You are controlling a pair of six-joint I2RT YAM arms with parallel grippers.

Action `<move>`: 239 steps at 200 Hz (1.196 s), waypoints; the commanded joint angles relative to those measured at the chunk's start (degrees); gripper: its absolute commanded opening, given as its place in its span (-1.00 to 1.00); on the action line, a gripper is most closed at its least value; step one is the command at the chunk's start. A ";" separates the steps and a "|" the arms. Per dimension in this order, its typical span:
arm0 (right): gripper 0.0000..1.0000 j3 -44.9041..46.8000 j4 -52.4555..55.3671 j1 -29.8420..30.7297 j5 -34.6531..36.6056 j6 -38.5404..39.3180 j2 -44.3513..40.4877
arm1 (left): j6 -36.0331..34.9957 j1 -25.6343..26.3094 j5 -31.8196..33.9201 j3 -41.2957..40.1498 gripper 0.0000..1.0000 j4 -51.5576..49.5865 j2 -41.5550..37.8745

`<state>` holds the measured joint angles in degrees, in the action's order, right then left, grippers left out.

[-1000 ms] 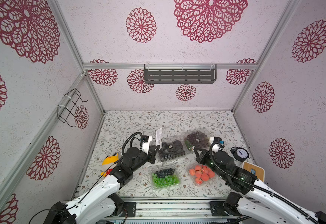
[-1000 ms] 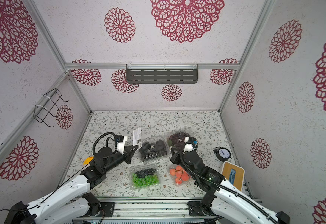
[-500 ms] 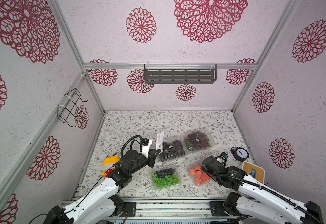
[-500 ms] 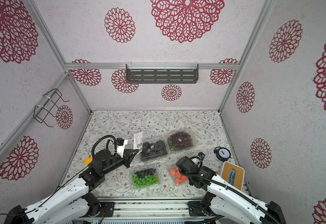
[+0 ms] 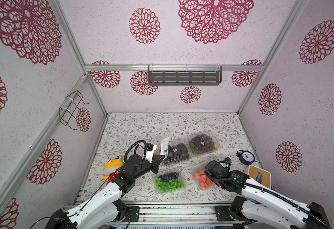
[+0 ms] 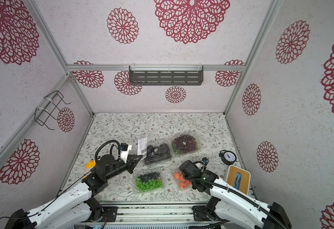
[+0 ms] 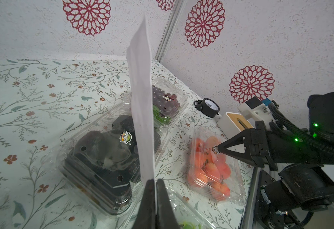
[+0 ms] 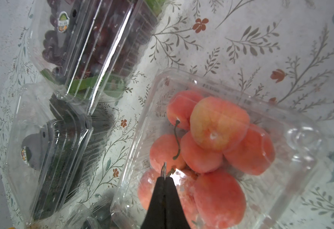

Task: Label fruit boxes
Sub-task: Stick the label on the fruit box.

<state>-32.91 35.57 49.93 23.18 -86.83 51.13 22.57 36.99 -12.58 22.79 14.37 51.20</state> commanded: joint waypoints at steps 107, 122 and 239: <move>-0.84 -10.81 16.07 0.07 -2.79 5.31 13.12 | -1.21 0.37 1.52 -2.29 -1.00 -0.13 -4.75; -0.74 -12.08 17.84 -0.10 -2.53 6.55 14.53 | -1.43 0.36 1.63 -2.32 -1.00 -0.93 -5.76; -0.93 -13.16 14.70 -1.15 -2.12 14.64 7.70 | -0.67 0.23 6.77 -2.65 -1.00 -2.83 -6.80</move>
<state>-45.21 50.33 49.04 18.90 -75.07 59.94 22.04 36.99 -9.93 20.49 12.47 43.99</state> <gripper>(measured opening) 0.180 0.039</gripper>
